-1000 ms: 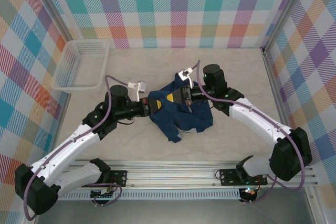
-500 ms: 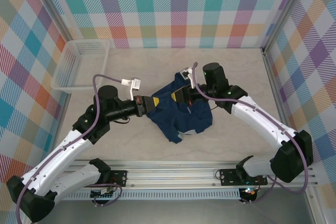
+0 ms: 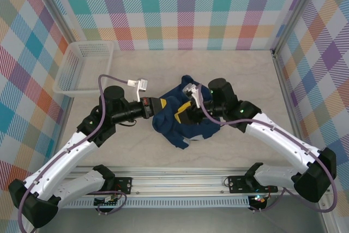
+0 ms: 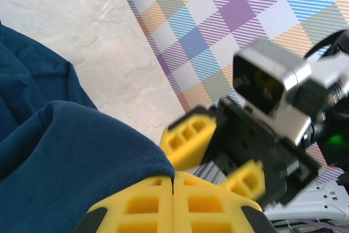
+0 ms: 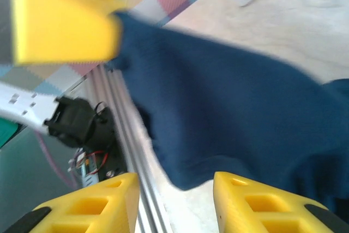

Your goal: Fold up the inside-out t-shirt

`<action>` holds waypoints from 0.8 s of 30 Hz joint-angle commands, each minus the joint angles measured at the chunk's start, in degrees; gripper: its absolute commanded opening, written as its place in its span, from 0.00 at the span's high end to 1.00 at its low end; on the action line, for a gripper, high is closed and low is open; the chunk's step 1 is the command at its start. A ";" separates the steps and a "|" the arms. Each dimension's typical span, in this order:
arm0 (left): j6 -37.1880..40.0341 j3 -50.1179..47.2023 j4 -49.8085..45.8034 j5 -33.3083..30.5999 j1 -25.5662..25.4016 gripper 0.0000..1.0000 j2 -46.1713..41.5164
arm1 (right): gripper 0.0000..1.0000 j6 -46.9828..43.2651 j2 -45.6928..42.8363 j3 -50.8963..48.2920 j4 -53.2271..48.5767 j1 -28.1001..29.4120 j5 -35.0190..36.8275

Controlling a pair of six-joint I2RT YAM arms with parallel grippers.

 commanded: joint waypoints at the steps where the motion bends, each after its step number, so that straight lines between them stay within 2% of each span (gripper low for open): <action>1: -0.43 2.19 0.09 -0.12 -0.27 1.00 -0.11 | 0.58 -2.29 0.97 -1.04 4.34 2.67 2.66; 6: -0.59 2.09 0.26 -0.03 -0.24 1.00 -0.38 | 0.56 -1.95 3.72 -0.32 6.79 5.02 8.27; 14: -0.40 2.13 -0.09 -0.11 -0.30 1.00 -0.72 | 0.58 -2.24 7.13 1.98 7.59 7.50 11.10; 19: -0.08 2.05 -0.47 -0.58 -0.30 1.00 -0.76 | 0.73 -1.78 6.91 1.78 8.40 7.71 11.35; 24: 1.24 2.31 -3.37 -4.13 -0.27 1.00 -1.02 | 0.96 -2.85 4.42 1.26 5.29 7.73 13.90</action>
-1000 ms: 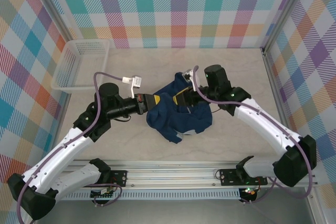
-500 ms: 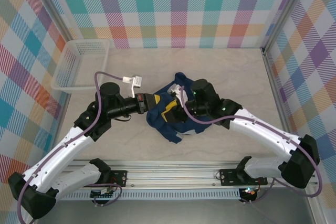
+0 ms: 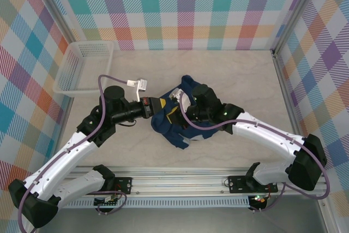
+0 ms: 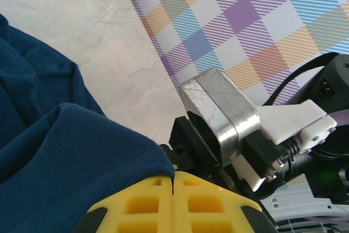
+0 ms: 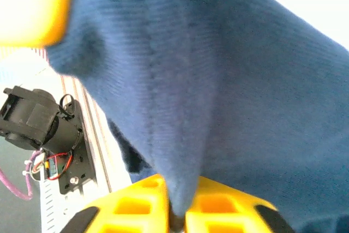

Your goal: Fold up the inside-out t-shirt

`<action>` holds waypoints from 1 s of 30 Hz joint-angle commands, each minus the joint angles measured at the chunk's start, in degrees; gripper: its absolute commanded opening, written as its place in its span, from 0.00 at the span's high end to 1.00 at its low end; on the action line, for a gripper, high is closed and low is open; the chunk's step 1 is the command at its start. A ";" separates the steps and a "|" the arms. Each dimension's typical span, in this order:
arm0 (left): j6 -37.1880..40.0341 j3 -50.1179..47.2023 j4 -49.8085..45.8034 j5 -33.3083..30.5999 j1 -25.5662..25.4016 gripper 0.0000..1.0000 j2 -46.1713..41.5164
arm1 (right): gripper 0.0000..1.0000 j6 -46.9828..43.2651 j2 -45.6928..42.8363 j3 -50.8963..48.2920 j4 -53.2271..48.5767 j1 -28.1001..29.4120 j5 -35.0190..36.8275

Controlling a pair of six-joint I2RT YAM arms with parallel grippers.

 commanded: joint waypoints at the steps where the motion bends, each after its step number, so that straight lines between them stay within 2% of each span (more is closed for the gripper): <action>1: 1.53 2.25 -2.58 -3.55 -0.26 1.00 -1.08 | 0.99 -1.21 -2.81 1.32 -1.48 0.23 1.70; 5: 4.34 2.53 -6.91 -8.23 -0.25 1.00 -1.76 | 1.00 0.75 -4.58 1.10 -2.71 -1.15 -1.17; 6: 5.73 2.71 -8.28 -9.73 -0.20 0.97 -1.99 | 1.00 2.41 -4.69 1.05 -2.20 -2.00 -3.28; 8: 8.10 2.89 -10.73 -12.22 -0.24 0.86 -2.56 | 1.00 5.09 -4.35 1.22 -1.11 -3.20 -6.36; 9: 9.13 2.71 -11.63 -12.74 -0.26 0.78 -2.95 | 1.00 6.50 -4.04 1.35 -0.44 -3.65 -7.41; 12: 11.47 2.10 -14.23 -12.76 -0.23 0.60 -4.24 | 1.00 10.04 -3.21 1.70 1.26 -4.93 -9.80; 17: 13.64 -0.50 -18.99 -14.51 -0.34 0.44 -6.75 | 1.00 14.75 -2.23 1.62 4.29 -7.19 -12.99; 24: 15.67 -6.84 -18.27 -17.28 -0.60 0.31 -5.92 | 1.00 16.16 -1.90 1.79 4.89 -8.02 -13.84; 27: 14.19 -6.72 -19.62 -21.78 -0.61 0.30 -3.75 | 1.00 15.71 -2.28 2.06 3.94 -8.46 -13.52; 30: 13.14 -7.03 -18.27 -22.10 -0.60 0.32 -2.95 | 1.00 15.49 -2.41 2.06 3.44 -8.64 -13.44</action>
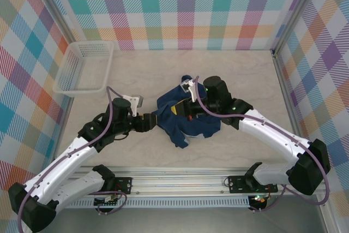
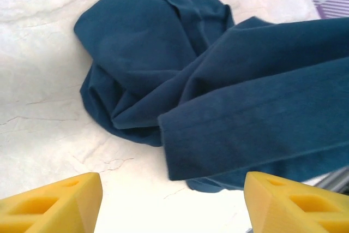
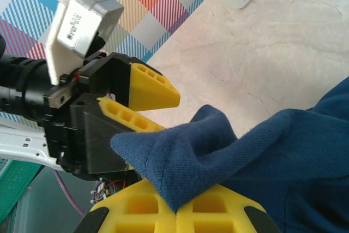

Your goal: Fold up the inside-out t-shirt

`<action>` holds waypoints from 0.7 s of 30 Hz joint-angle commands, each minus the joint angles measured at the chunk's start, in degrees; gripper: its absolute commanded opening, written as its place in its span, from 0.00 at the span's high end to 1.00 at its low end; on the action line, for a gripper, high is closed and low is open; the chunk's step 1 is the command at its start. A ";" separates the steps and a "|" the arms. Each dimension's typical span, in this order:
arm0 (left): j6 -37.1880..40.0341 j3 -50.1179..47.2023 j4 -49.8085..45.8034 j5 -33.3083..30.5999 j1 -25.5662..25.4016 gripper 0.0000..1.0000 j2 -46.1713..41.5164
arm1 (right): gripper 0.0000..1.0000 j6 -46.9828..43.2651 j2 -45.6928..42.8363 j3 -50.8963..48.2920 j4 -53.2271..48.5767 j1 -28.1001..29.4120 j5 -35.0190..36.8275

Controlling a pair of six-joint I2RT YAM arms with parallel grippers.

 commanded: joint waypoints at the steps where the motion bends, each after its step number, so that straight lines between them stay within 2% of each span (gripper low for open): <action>1: -0.76 -0.53 1.16 -2.60 -0.43 0.32 0.03 | 1.00 0.17 -0.37 1.97 1.10 -0.39 -1.65; 12: -5.58 -4.12 13.96 7.66 -0.42 0.48 4.02 | 1.00 0.32 -0.85 1.61 1.69 -0.47 -1.81; 15: -6.47 -4.21 16.51 8.33 -0.36 0.55 5.15 | 1.00 0.52 -0.95 1.25 2.17 -0.47 -1.92; 21: -6.37 -3.39 15.14 7.52 -0.28 0.70 5.45 | 1.00 -0.42 -1.21 1.25 1.01 -0.47 -0.99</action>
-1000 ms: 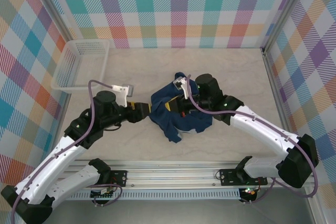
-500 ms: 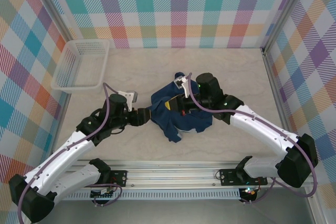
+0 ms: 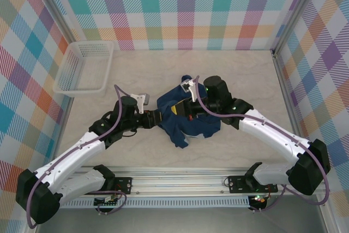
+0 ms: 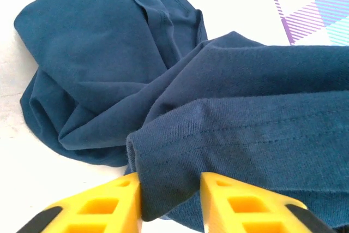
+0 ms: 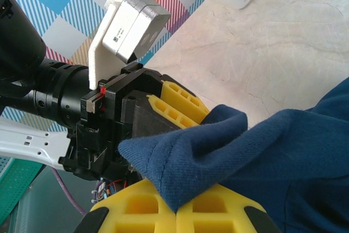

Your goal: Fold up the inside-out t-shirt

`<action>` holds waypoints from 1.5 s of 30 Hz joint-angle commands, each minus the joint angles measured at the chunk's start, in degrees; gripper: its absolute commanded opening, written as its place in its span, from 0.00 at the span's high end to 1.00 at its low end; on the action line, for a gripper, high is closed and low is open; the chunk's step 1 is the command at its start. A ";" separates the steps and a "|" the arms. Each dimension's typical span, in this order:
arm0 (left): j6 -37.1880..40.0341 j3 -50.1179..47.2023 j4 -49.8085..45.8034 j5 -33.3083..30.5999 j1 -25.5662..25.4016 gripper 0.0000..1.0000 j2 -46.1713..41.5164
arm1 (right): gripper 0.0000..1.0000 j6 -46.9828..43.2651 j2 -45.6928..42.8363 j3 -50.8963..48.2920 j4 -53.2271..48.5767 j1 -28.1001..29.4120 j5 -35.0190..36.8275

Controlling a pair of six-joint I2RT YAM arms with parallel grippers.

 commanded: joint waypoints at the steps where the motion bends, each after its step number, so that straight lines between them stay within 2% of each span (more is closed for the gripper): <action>1: 0.08 0.73 1.26 0.43 -0.33 0.72 -0.41 | 1.00 -0.73 -1.19 1.33 0.68 -0.46 -0.35; 11: 4.12 3.32 -8.28 -6.12 -0.30 0.84 -4.14 | 1.00 -4.01 -1.10 2.56 -3.30 -0.73 2.47; 16: 4.70 4.52 -8.77 -5.89 -0.15 1.00 -5.92 | 1.00 -6.49 -1.25 3.57 -6.24 -0.78 4.06; 21: 3.99 4.77 -8.15 -5.24 0.04 1.00 -6.03 | 1.00 -5.98 -1.95 3.23 -5.14 -0.73 2.87; 22: 3.67 4.75 -8.39 -5.18 0.11 0.99 -5.70 | 1.00 -5.76 -2.07 3.03 -4.73 -0.73 2.71; 25: 2.76 4.48 -8.28 -4.10 0.11 0.75 -4.13 | 1.00 -5.57 -1.92 2.99 -4.38 -0.74 2.35; 28: 1.76 3.93 -6.90 -2.83 0.21 0.64 -2.52 | 1.00 -5.44 -1.74 2.92 -4.22 -0.73 2.20; 33: 0.57 3.47 -3.68 -1.14 0.46 0.55 -0.63 | 1.00 -4.92 -1.65 2.76 -3.71 -0.78 1.78; 41: -1.14 2.20 0.31 0.31 1.12 0.54 1.50 | 1.00 -4.74 -1.95 2.50 -3.46 -0.73 1.43; 45: -3.92 0.21 4.03 1.08 2.17 0.49 0.82 | 1.00 -4.82 -2.09 2.30 -3.46 -0.73 1.68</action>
